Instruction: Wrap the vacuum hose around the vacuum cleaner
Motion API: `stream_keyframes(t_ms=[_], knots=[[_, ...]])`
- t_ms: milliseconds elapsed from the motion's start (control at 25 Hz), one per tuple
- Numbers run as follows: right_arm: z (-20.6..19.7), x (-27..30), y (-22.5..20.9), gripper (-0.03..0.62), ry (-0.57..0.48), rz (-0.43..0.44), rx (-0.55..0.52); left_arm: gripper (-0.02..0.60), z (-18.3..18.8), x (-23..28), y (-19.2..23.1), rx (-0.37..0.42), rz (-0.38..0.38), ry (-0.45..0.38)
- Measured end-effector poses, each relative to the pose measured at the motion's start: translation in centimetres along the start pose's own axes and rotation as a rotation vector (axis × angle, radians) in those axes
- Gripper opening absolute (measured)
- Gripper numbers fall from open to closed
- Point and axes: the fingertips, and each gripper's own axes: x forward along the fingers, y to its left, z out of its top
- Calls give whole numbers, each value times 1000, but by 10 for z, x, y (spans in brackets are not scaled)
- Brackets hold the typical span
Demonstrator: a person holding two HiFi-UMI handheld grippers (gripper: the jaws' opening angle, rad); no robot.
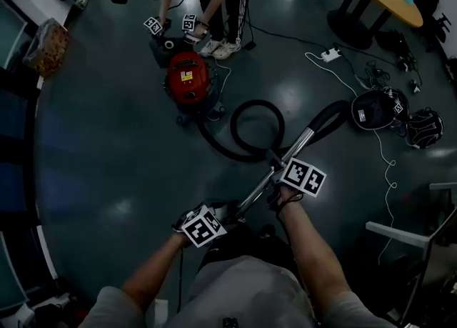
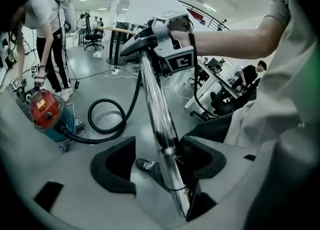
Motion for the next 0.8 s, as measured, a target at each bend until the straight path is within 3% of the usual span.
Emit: stream_keyframes(t_ms=[120,440,600,800], knots=[[1,10,1,81,15,5,-11,287,-4,-1,8,-41,10,-17],[24,21,-21,81,73,23,-104,287,20,-4,20,-60,47,-1],[38,17,-36,80,117,68,-164,287,54,12,19,-68,82,-3],[61,10,-60,80,178,141,-282,285,109,50,14,-1,123,13]])
